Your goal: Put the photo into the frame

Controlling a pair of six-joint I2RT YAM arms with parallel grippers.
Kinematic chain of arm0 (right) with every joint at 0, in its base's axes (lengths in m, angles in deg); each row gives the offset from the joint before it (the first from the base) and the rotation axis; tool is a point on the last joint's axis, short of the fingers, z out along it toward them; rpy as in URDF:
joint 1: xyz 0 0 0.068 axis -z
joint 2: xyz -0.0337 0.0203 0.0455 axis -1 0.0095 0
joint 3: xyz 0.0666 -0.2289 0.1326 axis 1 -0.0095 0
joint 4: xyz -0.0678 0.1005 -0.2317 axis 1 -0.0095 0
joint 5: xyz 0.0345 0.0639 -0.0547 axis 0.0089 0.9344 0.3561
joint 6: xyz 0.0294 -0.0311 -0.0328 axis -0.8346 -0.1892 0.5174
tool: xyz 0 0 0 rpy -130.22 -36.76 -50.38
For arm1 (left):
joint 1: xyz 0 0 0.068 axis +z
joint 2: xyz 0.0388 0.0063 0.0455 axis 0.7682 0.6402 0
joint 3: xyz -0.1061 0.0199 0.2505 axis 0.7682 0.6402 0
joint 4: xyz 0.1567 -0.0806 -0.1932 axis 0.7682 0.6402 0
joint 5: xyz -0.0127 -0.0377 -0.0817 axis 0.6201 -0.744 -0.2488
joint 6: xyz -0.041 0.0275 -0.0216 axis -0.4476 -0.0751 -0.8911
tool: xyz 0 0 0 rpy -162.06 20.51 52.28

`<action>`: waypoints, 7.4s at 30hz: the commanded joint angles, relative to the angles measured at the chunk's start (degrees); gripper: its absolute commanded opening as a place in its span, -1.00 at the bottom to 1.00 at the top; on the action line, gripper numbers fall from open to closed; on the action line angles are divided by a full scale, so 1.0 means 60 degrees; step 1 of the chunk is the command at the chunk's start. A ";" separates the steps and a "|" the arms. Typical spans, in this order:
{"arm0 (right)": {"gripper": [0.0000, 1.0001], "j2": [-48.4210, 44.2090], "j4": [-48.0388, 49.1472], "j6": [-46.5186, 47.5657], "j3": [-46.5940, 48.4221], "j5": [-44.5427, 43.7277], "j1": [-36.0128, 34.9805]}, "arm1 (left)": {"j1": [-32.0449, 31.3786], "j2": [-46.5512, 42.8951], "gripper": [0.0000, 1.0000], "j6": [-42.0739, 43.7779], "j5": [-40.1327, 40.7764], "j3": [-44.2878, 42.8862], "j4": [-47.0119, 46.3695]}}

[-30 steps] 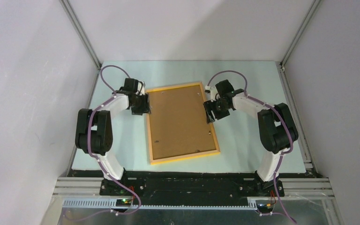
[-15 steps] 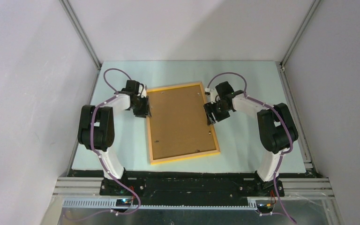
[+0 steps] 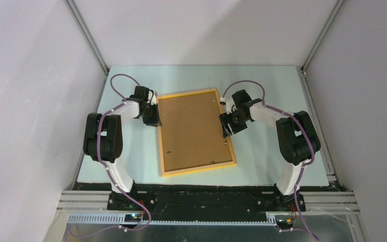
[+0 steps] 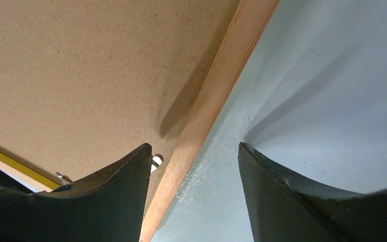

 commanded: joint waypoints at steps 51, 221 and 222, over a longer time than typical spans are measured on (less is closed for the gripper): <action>-0.21 -0.0060 -0.0146 0.0961 -0.0578 -0.0919 -0.0906 | 0.0055 -0.0359 -1.00 -0.0094 -0.0803 0.0127 -0.0283; -0.25 0.2260 -0.0133 -0.1090 0.3260 -0.1600 0.1339 | -0.0935 0.0760 -1.00 0.0710 -0.2668 -0.0531 0.0404; -0.28 0.2199 -0.0146 -0.1059 0.3219 -0.1499 0.1390 | -0.0934 0.0764 -1.00 0.0710 -0.2666 -0.0532 0.0400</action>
